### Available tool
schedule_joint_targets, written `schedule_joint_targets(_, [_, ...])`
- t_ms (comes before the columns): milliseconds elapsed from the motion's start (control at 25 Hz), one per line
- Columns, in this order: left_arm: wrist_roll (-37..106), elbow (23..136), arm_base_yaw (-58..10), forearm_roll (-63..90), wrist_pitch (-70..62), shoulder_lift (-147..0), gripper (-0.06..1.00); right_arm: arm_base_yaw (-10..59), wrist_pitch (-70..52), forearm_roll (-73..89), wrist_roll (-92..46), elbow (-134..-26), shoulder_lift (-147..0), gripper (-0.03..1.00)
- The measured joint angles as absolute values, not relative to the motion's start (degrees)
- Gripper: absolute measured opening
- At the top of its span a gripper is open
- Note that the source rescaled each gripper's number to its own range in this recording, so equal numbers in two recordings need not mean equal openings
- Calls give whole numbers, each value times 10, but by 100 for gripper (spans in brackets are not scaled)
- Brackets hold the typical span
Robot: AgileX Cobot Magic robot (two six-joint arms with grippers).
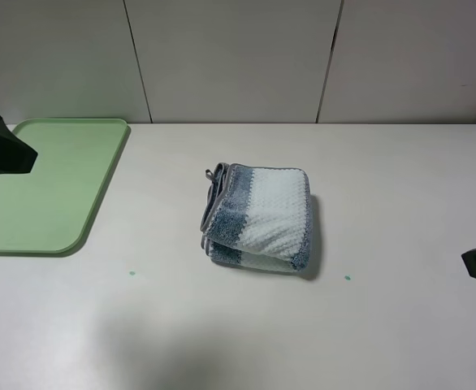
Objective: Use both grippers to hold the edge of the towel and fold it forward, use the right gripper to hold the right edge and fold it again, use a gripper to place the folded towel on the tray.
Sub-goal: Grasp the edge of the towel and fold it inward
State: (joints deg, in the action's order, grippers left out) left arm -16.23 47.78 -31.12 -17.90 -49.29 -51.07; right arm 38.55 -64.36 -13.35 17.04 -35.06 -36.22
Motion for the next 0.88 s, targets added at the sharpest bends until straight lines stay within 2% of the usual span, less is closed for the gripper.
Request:
schedule_joint_targets(440, [-162, 478, -311, -179, -493, -511, 100, 208, -584, -21, 35, -298, -264, 100])
schedule_joint_targets(880, [-162, 478, -311, -179, -493, -511, 100, 133, -585, 0, 18, -286, -115, 100])
